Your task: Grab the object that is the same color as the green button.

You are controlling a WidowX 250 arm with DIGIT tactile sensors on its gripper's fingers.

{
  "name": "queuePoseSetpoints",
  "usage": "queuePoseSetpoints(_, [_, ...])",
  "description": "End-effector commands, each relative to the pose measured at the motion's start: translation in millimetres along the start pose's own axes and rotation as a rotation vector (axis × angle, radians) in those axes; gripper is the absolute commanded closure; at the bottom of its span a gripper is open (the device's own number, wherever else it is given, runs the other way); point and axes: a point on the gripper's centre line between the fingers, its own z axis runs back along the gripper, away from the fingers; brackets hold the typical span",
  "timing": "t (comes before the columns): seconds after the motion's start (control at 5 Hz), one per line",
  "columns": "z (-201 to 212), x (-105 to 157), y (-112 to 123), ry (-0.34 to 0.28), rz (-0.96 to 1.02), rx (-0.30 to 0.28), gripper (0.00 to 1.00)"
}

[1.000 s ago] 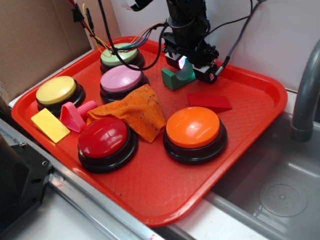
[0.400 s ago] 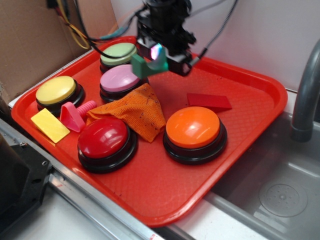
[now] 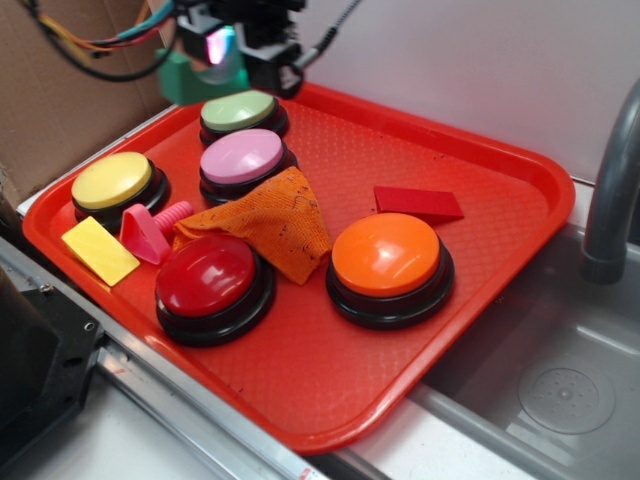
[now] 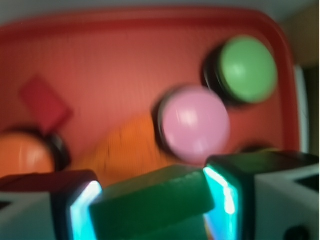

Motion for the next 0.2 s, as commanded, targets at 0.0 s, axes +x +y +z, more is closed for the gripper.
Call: queuePoseSetpoints(0.0, [28.0,-29.7,7.1,-0.098,0.025,-0.093,1.0])
